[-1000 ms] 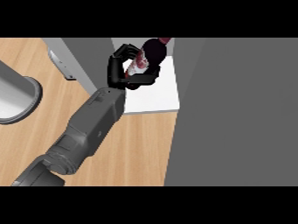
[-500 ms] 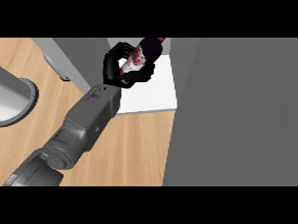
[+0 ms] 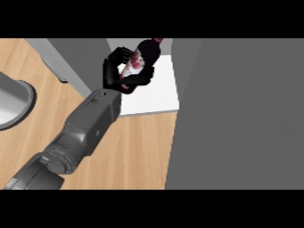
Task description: Pick up the wine, place it into the cabinet and close the cabinet
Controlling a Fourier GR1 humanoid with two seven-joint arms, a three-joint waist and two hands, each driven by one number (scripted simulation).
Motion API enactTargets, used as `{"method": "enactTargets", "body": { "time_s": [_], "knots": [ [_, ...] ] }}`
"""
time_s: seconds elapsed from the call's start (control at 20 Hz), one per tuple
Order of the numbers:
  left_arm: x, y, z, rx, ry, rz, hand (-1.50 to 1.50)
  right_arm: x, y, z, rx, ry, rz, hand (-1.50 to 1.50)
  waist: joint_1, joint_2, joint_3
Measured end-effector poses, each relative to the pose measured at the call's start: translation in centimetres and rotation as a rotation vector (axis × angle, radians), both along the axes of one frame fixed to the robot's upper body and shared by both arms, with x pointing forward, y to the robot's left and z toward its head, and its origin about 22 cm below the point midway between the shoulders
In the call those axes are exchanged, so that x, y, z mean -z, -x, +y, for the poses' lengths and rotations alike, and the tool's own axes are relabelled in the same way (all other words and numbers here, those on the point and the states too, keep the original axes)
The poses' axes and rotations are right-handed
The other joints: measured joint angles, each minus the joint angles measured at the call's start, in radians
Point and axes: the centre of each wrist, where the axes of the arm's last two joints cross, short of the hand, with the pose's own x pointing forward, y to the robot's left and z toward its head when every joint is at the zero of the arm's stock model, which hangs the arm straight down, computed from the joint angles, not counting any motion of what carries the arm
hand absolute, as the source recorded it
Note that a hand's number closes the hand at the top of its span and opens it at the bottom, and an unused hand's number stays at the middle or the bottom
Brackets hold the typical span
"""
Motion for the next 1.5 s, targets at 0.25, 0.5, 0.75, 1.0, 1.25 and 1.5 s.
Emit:
{"method": "enactTargets", "body": {
  "time_s": [0.25,0.5,0.75,1.0,1.25,1.5],
  "knots": [
    [1.0,0.6,-0.2,0.019,0.137,0.032,1.50,-0.1,0.0,0.4,-0.021,-0.006,-0.002,-1.50,-0.008,0.003,-0.001],
    [2.3,1.4,0.0,0.042,0.250,0.066,1.50,-0.2,0.0,0.3,-0.018,-0.012,-0.007,-1.50,-0.016,0.004,-0.001],
    [3.7,2.3,0.5,0.046,0.310,0.081,1.50,-0.3,0.0,0.6,-0.042,-0.007,-0.009,-1.50,-0.035,0.002,-0.001],
    [5.5,3.5,1.3,0.046,0.348,0.103,1.50,0.1,-0.1,0.8,-0.062,-0.009,0.000,-1.50,-0.051,0.002,-0.001],
    [6.9,4.5,1.9,0.039,0.362,0.128,1.50,0.1,-0.2,0.9,-0.075,-0.015,-0.004,-1.50,-0.071,0.002,-0.002],
    [7.9,5.4,2.3,0.015,0.351,0.137,1.50,0.0,-0.4,1.0,-0.097,-0.019,-0.010,-1.50,-0.085,0.003,-0.003]
  ]
}}
